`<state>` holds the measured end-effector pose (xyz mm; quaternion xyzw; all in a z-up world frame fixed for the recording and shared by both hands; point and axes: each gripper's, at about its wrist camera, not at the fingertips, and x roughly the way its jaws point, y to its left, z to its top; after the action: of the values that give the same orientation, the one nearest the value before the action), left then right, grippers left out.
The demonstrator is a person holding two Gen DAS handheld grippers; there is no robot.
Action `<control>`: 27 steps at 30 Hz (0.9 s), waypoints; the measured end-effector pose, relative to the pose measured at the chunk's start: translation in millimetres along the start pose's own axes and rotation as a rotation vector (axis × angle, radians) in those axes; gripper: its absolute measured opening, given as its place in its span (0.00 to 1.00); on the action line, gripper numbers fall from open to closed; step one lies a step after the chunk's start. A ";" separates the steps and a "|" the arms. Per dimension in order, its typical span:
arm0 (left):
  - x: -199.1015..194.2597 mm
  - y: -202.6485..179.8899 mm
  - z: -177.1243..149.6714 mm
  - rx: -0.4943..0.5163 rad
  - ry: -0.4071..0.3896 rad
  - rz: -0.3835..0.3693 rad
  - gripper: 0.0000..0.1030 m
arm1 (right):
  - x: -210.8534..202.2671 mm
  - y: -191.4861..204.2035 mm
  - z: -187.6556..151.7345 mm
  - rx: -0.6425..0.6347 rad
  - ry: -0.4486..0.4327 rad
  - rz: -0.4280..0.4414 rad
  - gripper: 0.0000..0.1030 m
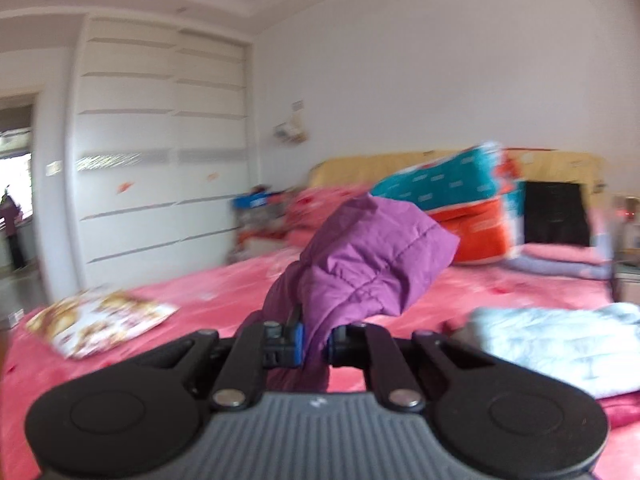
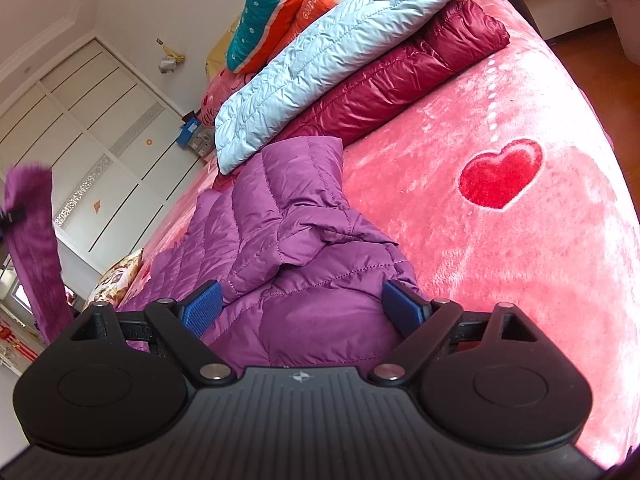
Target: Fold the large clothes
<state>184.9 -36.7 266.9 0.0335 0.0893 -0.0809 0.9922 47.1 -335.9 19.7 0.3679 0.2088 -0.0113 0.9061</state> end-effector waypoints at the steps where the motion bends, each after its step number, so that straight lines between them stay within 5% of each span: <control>1: -1.9 -12.1 4.8 0.006 -0.007 -0.036 0.07 | -0.8 -0.2 -0.1 0.003 0.000 0.002 1.00; 7: 1.5 -70.7 13.0 0.019 0.008 -0.196 0.07 | -6.7 -8.3 2.7 0.045 -0.015 0.007 1.00; 15: 27.4 -133.5 -24.8 -0.015 0.123 -0.334 0.07 | -13.1 -25.5 9.8 0.136 -0.048 0.002 1.00; 27: 44.4 -202.6 -130.9 0.081 0.330 -0.386 0.07 | -20.3 -36.2 16.1 0.199 -0.104 -0.017 1.00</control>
<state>171.8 -232.4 119.7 0.0683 0.2516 -0.2654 0.9282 28.3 -375.8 13.9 0.4532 0.1623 -0.0587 0.8746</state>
